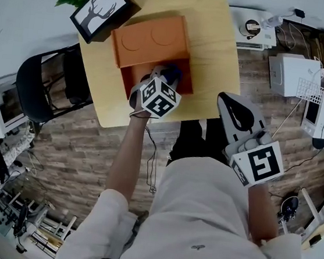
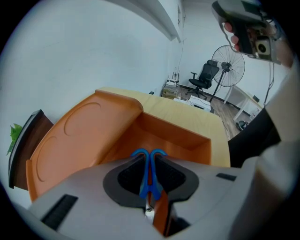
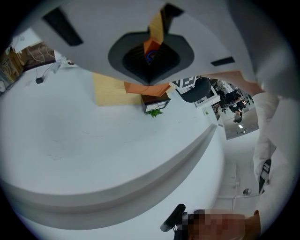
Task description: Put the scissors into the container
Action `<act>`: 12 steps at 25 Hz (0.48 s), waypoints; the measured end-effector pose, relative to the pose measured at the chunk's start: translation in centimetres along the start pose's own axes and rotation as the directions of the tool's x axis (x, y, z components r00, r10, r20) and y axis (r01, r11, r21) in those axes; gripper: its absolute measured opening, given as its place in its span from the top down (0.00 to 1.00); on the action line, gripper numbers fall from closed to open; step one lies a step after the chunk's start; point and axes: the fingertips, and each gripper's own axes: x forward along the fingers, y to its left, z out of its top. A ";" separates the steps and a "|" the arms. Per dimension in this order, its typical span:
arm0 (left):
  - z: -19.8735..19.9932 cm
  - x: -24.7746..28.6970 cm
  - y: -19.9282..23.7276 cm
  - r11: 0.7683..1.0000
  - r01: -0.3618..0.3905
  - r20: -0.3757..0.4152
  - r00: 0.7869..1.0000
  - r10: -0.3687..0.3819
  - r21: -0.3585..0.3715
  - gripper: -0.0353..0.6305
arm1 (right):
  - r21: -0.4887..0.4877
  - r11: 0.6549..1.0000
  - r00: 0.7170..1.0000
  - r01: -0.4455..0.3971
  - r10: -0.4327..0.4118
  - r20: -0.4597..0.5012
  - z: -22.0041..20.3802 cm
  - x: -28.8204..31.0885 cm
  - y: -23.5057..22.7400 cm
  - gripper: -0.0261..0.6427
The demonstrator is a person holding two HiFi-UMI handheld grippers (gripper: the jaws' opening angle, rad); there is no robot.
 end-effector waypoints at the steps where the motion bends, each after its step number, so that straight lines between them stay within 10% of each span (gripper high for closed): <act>1: -0.1 0.1 -0.1 1.000 0.000 -0.003 1.000 0.000 0.002 0.84 | 0.000 1.000 1.000 -0.001 0.001 0.000 0.0 0.0 0.1 0.96; 12: -0.6 0.3 -0.2 1.000 -0.024 -0.001 1.000 0.024 0.015 0.82 | -0.003 1.000 1.000 -0.006 0.006 -0.007 -0.1 0.2 0.5 0.96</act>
